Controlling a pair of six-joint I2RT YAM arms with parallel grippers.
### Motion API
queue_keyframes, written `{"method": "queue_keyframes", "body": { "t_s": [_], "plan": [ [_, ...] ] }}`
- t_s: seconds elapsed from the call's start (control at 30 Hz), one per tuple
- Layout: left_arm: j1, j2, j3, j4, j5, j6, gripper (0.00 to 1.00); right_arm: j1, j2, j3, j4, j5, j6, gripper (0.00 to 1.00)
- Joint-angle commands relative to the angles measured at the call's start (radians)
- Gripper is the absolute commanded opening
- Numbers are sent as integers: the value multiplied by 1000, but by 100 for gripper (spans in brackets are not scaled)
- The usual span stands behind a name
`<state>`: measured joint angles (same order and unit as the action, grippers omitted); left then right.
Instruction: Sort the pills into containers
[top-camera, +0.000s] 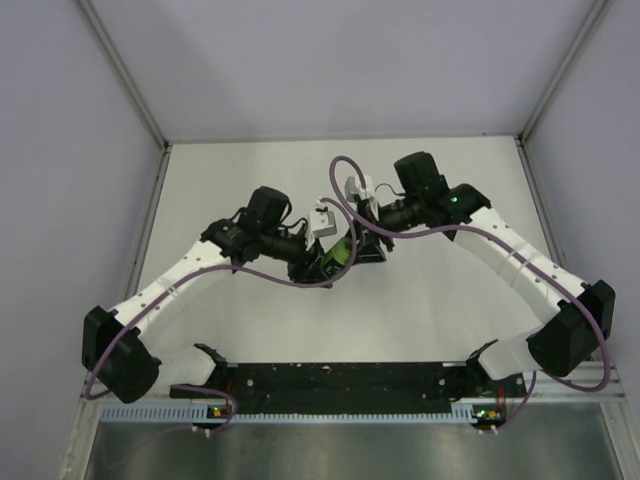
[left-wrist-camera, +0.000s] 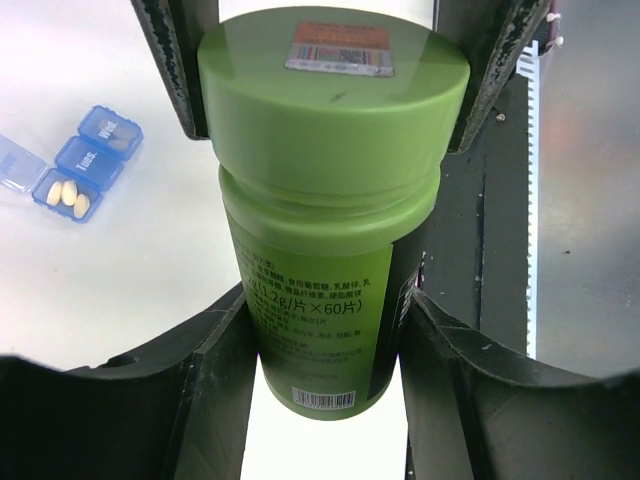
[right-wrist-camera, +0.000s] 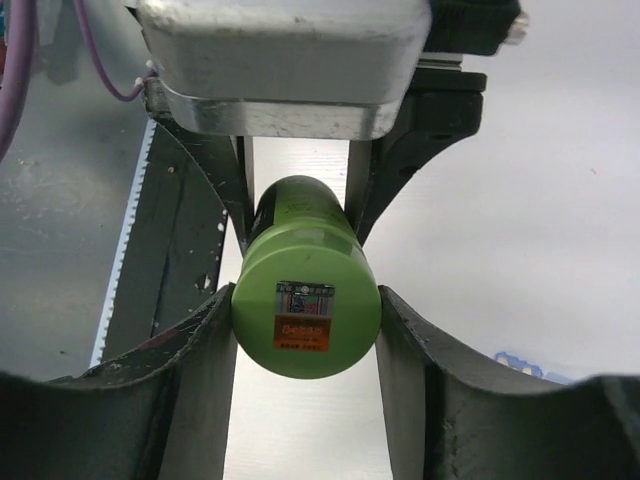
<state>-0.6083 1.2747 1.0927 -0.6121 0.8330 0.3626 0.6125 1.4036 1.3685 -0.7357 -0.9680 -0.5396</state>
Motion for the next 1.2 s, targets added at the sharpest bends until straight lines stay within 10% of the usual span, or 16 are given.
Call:
{"method": "queue_keyframes", "body": {
  "t_s": [0.0,0.77,1.17],
  "plan": [
    [2,-12,24,69,8,-5,0,10,26,35,-1,-23,10,32],
    [-18,-78,-137,405,-774,-123,0,-102,399,170,199,28,641,8],
    [-77,-17,-152,471,-1037,-60,0,-103,492,201,246,-26,805,38]
  ]
}}
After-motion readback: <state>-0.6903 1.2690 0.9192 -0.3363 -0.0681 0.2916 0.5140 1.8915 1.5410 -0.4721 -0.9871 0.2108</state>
